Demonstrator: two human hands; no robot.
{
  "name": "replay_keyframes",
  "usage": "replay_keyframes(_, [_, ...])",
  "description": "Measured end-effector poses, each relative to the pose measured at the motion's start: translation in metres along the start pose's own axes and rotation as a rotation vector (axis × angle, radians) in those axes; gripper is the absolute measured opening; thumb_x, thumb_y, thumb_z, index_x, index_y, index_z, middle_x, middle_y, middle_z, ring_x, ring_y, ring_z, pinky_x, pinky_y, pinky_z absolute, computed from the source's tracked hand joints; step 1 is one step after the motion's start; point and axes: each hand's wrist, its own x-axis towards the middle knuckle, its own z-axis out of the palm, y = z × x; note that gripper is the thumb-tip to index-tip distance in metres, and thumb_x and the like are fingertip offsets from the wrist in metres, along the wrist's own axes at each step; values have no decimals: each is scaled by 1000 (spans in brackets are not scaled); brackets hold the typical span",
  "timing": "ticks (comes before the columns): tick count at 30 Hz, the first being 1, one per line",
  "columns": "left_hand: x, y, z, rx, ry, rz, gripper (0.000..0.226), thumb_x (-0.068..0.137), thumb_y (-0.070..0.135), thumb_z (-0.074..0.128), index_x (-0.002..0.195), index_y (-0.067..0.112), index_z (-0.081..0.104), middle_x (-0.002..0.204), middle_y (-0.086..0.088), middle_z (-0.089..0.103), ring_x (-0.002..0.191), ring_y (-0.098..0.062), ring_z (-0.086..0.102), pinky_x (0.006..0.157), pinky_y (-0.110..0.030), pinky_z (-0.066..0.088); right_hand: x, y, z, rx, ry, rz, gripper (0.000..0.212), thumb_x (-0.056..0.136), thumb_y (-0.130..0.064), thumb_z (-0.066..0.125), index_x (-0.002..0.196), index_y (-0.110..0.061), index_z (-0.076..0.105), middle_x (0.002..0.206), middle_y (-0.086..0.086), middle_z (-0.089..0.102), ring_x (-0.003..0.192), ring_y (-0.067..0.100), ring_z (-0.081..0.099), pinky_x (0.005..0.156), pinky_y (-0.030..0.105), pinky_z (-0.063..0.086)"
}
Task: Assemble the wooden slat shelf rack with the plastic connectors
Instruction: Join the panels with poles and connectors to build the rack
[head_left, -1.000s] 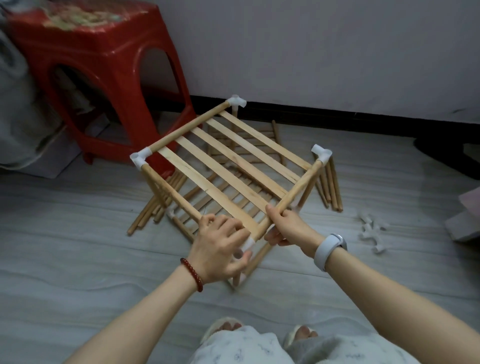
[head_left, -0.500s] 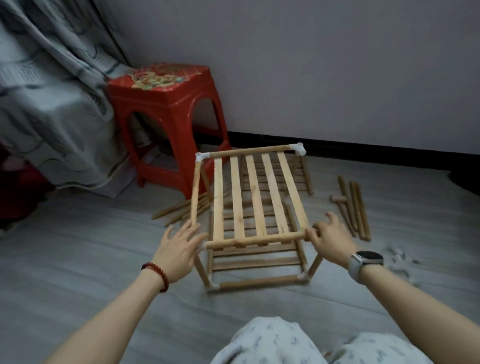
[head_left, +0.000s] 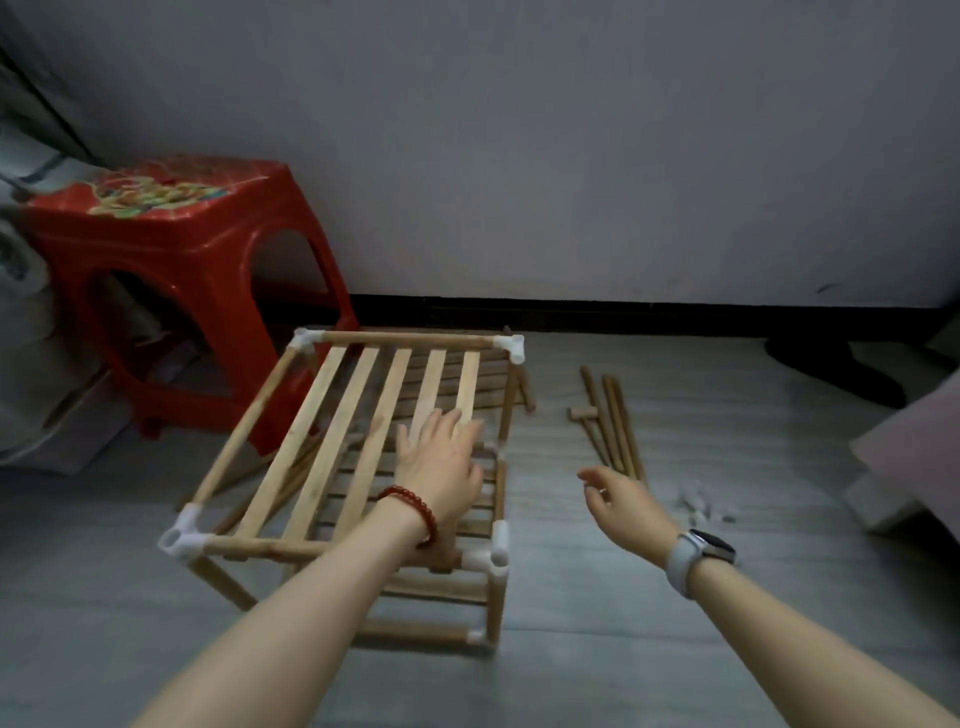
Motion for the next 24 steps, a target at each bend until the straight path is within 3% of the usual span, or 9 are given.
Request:
replay_keyframes(3, [46,19,11,114,18,-41,63,97,38,35,150,25,4,158,-4,0,145,-26,-4,114,-58,2,30,46,-1,-34,74,134,36,98,-18,37,132,-12,48,120,11,62,103,28,60,82,32,46])
replay_keyframes(7, [109,18,36,194,43,-226,75,95,44,36,149,16,-8,157,-11,-11,144,-31,-10,112,-60,0,85,104,18,-62,110,263,39,97,-17,39,134,-8,46,134,14,52,118,33,51,91,34,43])
replay_keyframes(11, [140,5,64,233,45,-313,79,93,41,42,149,10,-5,158,-11,-3,144,-33,-8,113,-58,4,144,152,44,-132,89,359,36,95,-14,37,128,-4,47,130,22,48,111,40,50,88,40,45])
replay_keyframes(18, [145,-5,80,254,111,-283,83,90,48,44,149,14,-3,158,-8,0,144,-31,-7,113,-56,6,203,179,85,-210,54,494,39,98,-9,31,135,2,32,140,26,29,125,43,33,99,48,34])
replay_keyframes(24, [146,-5,83,261,130,-277,82,90,48,44,149,14,-1,158,-7,6,144,-30,-6,113,-54,7,218,195,96,-94,179,528,39,88,0,46,125,10,45,134,28,34,123,43,35,95,48,35])
